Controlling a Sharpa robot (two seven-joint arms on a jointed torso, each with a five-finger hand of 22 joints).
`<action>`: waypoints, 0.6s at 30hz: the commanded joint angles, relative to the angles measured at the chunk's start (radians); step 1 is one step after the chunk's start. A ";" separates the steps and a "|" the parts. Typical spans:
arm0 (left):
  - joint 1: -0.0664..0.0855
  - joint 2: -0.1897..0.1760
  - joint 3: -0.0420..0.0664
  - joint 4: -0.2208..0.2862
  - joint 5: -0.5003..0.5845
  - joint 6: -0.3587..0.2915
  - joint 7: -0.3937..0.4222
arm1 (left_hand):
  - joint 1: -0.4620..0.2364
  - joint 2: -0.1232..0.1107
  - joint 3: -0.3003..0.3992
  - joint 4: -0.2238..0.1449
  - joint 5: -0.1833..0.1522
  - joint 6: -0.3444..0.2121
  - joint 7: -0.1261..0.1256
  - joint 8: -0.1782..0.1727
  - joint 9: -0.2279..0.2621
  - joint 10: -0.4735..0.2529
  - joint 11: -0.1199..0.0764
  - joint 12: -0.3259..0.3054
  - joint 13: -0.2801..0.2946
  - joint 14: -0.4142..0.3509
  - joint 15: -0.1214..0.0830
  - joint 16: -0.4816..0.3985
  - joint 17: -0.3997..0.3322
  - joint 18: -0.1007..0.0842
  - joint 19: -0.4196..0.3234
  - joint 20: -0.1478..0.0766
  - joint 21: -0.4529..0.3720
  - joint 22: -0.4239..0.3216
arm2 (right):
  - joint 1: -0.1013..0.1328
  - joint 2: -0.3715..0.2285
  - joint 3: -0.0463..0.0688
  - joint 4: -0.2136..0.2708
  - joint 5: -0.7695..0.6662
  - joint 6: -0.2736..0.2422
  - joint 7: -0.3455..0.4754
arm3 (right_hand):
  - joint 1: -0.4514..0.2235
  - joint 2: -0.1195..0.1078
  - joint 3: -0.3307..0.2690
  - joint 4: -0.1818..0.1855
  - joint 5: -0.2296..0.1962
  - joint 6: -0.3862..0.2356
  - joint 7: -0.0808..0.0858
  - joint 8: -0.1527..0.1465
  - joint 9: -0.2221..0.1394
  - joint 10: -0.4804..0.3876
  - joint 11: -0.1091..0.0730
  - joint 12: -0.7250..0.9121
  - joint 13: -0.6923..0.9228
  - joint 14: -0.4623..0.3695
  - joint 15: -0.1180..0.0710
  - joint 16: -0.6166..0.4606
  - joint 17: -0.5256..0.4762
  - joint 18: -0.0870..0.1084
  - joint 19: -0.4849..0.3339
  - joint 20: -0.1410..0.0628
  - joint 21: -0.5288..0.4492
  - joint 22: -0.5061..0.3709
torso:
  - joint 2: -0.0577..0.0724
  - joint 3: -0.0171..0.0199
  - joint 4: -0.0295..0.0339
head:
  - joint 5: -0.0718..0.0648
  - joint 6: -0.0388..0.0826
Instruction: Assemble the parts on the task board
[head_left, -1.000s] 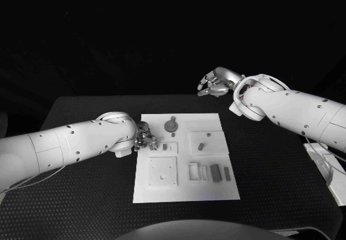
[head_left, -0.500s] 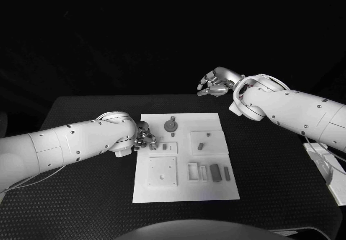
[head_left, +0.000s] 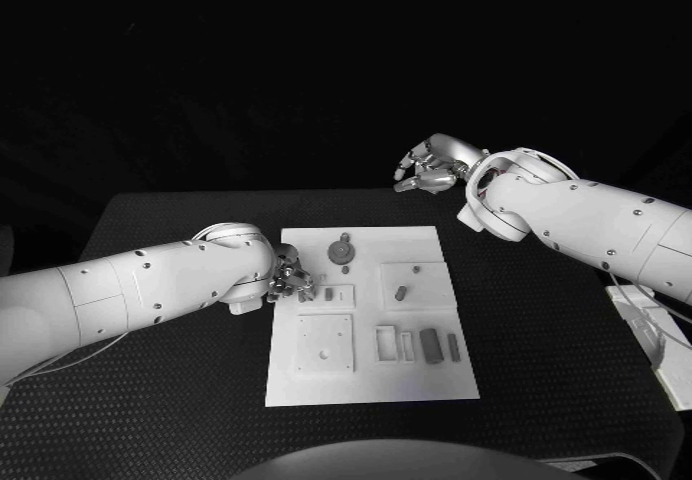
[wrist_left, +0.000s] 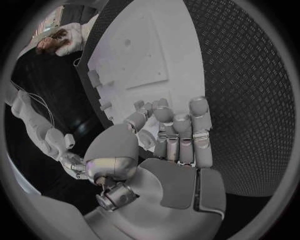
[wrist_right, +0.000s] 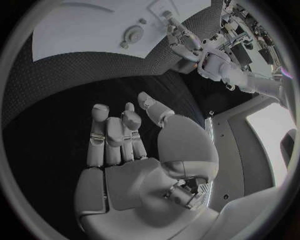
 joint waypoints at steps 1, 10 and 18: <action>-0.001 0.005 -0.001 0.002 -0.029 0.031 -0.006 | -0.001 -0.013 0.000 0.010 0.009 0.009 0.005 -0.001 0.001 -0.004 0.000 0.005 0.001 -0.009 -0.018 0.005 -0.001 0.023 0.004 -0.016 0.005 0.020 | 0.000 0.000 0.001 0.001 0.000 0.011 0.004 | -0.009 -0.001 0.001 0.004 0.002 0.001 0.008 -0.005 0.001 -0.008 -0.002 -0.002 0.001 -0.004 -0.004 -0.001 0.001 0.011 0.006 -0.004 -0.005 0.016 | 0.000 0.0001 0.0002 | 0.000 -0.001; -0.002 0.017 -0.001 -0.007 -0.030 0.003 0.003 | 0.000 -0.008 0.003 0.016 0.059 0.021 0.000 0.005 0.004 0.002 -0.005 0.008 0.002 -0.004 -0.021 0.008 -0.001 0.024 0.007 -0.017 0.012 0.020 | 0.000 0.000 0.001 0.000 0.000 0.011 0.004 | -0.009 0.000 0.001 0.004 0.002 0.001 0.008 -0.005 0.002 -0.008 -0.002 -0.002 0.001 -0.005 -0.004 -0.001 0.000 0.011 0.006 -0.004 -0.005 0.016 | 0.000 0.0000 -0.0005 | -0.001 -0.002; -0.002 0.017 -0.001 -0.011 -0.030 -0.023 0.014 | -0.007 -0.009 -0.002 0.023 0.057 0.035 -0.005 0.012 0.008 0.011 -0.010 0.013 0.003 0.005 -0.026 0.014 0.000 0.026 0.014 -0.018 0.019 0.020 | 0.000 0.000 0.000 0.000 0.000 0.012 0.004 | -0.009 0.000 0.001 0.004 0.002 0.001 0.008 -0.005 0.002 -0.008 -0.002 -0.002 0.001 -0.004 -0.004 -0.001 0.000 0.011 0.006 -0.004 -0.005 0.016 | 0.000 0.0003 0.0001 | -0.002 -0.001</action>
